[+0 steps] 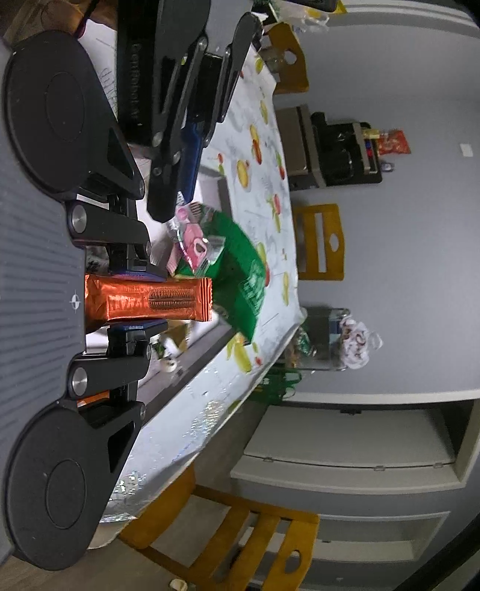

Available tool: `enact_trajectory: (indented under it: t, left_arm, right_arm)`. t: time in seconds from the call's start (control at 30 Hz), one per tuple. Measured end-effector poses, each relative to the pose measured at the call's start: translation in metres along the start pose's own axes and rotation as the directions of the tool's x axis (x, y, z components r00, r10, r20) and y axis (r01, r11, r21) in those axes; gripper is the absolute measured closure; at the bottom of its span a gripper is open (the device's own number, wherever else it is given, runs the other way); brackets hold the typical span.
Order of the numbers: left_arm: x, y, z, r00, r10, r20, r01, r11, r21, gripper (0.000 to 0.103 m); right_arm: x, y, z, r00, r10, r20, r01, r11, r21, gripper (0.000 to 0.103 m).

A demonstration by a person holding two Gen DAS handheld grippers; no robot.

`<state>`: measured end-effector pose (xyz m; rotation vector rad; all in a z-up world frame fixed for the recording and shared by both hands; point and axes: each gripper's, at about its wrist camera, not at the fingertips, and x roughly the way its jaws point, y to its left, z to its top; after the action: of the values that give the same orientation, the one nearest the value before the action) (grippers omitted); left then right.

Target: Organize snacks

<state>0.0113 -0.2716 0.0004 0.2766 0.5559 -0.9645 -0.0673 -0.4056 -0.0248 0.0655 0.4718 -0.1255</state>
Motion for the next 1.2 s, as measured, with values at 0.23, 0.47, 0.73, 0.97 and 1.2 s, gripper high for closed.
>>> enact_trajectory:
  t: [0.23, 0.47, 0.73, 0.97, 1.2]
  left_arm:
    - [0.005, -0.001, -0.005, 1.0, -0.007, -0.016, 0.007, 1.0, 0.0, 0.083]
    - [-0.014, 0.011, -0.012, 1.0, 0.023, -0.001, -0.023, 0.998, -0.054, 0.039]
    - [-0.058, 0.011, -0.03, 0.999, 0.04, 0.026, -0.04, 0.999, -0.012, 0.009]
    - [-0.086, 0.006, -0.052, 0.999, -0.032, -0.005, 0.032, 0.999, -0.006, 0.004]
    - [-0.096, -0.003, -0.069, 0.998, -0.02, -0.067, 0.02, 1.0, 0.011, 0.004]
  right_arm:
    - [0.002, 0.001, -0.003, 1.0, -0.003, -0.013, 0.003, 1.0, 0.01, 0.068]
    - [-0.017, 0.004, 0.002, 0.999, -0.039, 0.027, 0.039, 0.999, 0.005, 0.049]
    - [-0.053, 0.018, -0.009, 0.998, -0.062, -0.008, 0.062, 0.998, 0.015, 0.015]
    - [-0.088, 0.036, -0.023, 0.995, -0.093, -0.046, 0.095, 0.995, 0.033, 0.006]
    - [-0.087, 0.04, -0.043, 0.984, -0.097, -0.149, 0.115, 0.987, 0.115, 0.0]
